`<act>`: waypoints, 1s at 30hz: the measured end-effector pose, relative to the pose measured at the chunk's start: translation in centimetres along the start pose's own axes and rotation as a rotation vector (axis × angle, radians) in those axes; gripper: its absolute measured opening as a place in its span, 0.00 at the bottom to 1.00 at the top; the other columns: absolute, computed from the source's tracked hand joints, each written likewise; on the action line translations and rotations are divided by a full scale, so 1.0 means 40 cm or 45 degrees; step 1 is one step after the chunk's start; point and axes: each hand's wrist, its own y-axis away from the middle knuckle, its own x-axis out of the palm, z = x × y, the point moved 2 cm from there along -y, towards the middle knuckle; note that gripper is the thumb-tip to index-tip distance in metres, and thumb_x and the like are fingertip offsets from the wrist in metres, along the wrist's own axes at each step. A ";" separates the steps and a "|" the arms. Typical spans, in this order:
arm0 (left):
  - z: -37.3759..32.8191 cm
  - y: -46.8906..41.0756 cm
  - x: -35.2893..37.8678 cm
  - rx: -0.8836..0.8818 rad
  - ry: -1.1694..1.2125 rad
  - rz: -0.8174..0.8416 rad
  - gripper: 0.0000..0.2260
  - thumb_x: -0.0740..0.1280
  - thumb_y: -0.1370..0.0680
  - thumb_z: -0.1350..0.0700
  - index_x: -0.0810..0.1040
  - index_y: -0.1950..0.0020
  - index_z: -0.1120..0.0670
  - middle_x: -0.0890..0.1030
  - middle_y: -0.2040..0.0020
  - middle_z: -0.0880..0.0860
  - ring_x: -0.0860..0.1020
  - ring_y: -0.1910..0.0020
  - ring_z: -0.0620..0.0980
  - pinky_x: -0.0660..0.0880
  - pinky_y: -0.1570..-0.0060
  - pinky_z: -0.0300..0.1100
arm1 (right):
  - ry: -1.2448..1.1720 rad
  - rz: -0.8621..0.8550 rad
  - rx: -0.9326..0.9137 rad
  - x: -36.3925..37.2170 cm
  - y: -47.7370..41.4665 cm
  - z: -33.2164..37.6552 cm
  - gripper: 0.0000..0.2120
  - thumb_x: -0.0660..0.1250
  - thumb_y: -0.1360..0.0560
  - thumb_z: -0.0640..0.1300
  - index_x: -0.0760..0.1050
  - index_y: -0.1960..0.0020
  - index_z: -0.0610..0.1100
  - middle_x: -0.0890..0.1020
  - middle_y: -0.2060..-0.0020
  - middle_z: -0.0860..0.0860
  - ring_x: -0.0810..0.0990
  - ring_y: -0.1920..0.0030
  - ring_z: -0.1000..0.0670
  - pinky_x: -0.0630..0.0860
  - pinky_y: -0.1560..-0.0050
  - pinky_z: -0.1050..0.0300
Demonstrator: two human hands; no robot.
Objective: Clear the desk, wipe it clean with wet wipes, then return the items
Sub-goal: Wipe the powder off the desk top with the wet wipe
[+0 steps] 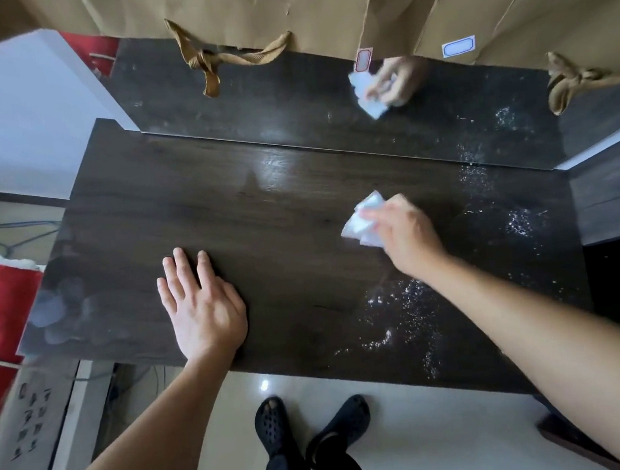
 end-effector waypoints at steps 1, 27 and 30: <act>0.001 0.000 0.000 0.004 -0.001 -0.002 0.24 0.52 0.23 0.55 0.65 0.29 0.60 0.59 0.25 0.64 0.53 0.25 0.62 0.49 0.26 0.58 | -0.021 -0.092 0.133 0.004 -0.023 -0.010 0.17 0.64 0.27 0.33 0.80 0.42 0.46 0.75 0.52 0.44 0.76 0.52 0.42 0.69 0.52 0.59; 0.034 0.069 -0.002 0.250 0.045 0.076 0.22 0.54 0.19 0.55 0.60 0.25 0.58 0.54 0.23 0.62 0.50 0.24 0.60 0.47 0.25 0.55 | 0.198 0.081 -0.024 0.012 0.579 -0.041 0.22 0.56 0.23 0.31 0.65 0.29 0.35 0.60 0.26 0.42 0.54 0.25 0.46 0.55 0.26 0.52; 0.037 0.072 -0.002 0.260 0.044 0.068 0.22 0.53 0.20 0.55 0.61 0.25 0.58 0.55 0.23 0.62 0.50 0.24 0.60 0.48 0.25 0.55 | 0.229 -0.133 0.181 0.005 0.600 -0.095 0.22 0.56 0.23 0.32 0.64 0.29 0.33 0.61 0.27 0.40 0.57 0.25 0.44 0.60 0.30 0.45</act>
